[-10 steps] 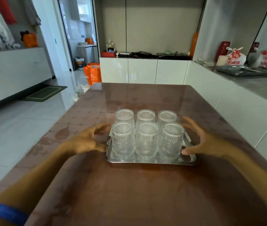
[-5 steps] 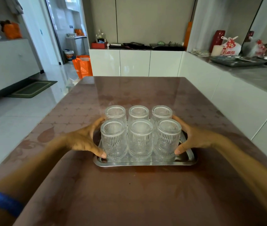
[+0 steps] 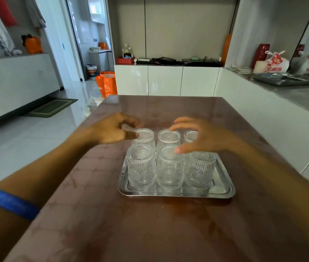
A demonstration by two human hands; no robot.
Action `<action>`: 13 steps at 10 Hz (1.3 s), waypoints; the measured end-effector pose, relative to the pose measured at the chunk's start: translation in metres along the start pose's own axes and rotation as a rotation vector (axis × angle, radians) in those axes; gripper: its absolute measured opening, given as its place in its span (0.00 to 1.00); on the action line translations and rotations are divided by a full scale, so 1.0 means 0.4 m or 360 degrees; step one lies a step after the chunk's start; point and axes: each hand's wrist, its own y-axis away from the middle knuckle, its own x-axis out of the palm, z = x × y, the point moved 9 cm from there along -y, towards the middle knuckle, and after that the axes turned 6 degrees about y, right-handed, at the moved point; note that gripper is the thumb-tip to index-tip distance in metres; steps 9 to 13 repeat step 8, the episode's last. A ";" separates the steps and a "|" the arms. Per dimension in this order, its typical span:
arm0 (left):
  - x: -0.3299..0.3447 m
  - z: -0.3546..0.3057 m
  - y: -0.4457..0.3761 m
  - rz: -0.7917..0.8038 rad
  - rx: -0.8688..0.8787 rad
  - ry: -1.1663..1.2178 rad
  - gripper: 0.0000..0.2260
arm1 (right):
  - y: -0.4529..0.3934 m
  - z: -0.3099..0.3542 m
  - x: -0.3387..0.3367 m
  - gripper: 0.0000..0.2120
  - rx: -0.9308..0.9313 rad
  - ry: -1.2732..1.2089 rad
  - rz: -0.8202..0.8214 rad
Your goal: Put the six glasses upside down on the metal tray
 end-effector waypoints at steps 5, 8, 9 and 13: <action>0.049 0.006 0.040 0.0008 0.0035 -0.0067 0.18 | 0.070 -0.125 -0.015 0.27 0.0251 -0.0387 -0.0155; 0.048 -0.021 0.062 -0.0074 0.0024 -0.0060 0.20 | 0.115 -0.163 -0.026 0.09 0.0391 -0.0407 -0.0421; 0.048 -0.021 0.062 -0.0074 0.0024 -0.0060 0.20 | 0.115 -0.163 -0.026 0.09 0.0391 -0.0407 -0.0421; 0.048 -0.021 0.062 -0.0074 0.0024 -0.0060 0.20 | 0.115 -0.163 -0.026 0.09 0.0391 -0.0407 -0.0421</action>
